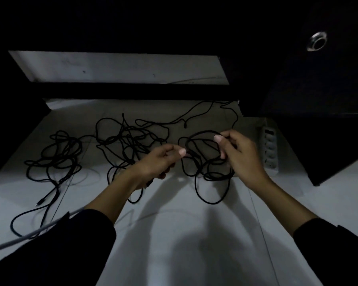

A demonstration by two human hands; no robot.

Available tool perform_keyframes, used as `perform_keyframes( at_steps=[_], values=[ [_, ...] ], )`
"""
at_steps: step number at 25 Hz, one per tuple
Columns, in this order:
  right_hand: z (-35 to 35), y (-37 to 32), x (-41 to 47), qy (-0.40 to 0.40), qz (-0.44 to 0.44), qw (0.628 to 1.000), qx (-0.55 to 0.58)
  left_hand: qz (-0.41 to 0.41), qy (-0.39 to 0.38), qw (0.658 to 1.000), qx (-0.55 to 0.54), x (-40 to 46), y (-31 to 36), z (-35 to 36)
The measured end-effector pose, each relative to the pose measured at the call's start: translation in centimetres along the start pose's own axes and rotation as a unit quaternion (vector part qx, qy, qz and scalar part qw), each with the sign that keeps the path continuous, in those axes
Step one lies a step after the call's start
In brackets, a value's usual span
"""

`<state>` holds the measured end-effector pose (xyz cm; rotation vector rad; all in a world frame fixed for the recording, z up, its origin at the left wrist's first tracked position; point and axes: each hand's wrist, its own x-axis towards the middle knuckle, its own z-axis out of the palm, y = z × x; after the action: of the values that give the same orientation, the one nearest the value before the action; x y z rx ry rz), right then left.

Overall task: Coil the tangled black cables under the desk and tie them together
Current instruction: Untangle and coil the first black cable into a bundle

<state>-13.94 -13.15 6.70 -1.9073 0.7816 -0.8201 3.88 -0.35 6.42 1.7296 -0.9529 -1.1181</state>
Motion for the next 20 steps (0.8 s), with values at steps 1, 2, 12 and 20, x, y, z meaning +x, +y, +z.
perform_keyframes(
  at_steps=[1, 2, 12, 20],
  values=[
    [-0.1, -0.2, 0.2, 0.013, 0.014, 0.999, 0.025, 0.013, 0.0, 1.0, 0.023, 0.1, -0.2, 0.0],
    [-0.2, -0.4, 0.3, 0.024, 0.028, 0.998, 0.056, 0.02, 0.01, 0.999, 0.032, 0.2, -0.3, 0.0],
    [-0.8, -1.0, -1.2, -0.25, 0.124, 0.959, 0.047, 0.001, 0.099, 0.931, -0.351, 1.5, 1.3, -0.3],
    [2.1, -0.5, -1.5, -0.175, 0.237, 0.932, 0.212, 0.028, 0.05, 0.939, -0.338, 1.3, 1.6, 0.7]
  ],
)
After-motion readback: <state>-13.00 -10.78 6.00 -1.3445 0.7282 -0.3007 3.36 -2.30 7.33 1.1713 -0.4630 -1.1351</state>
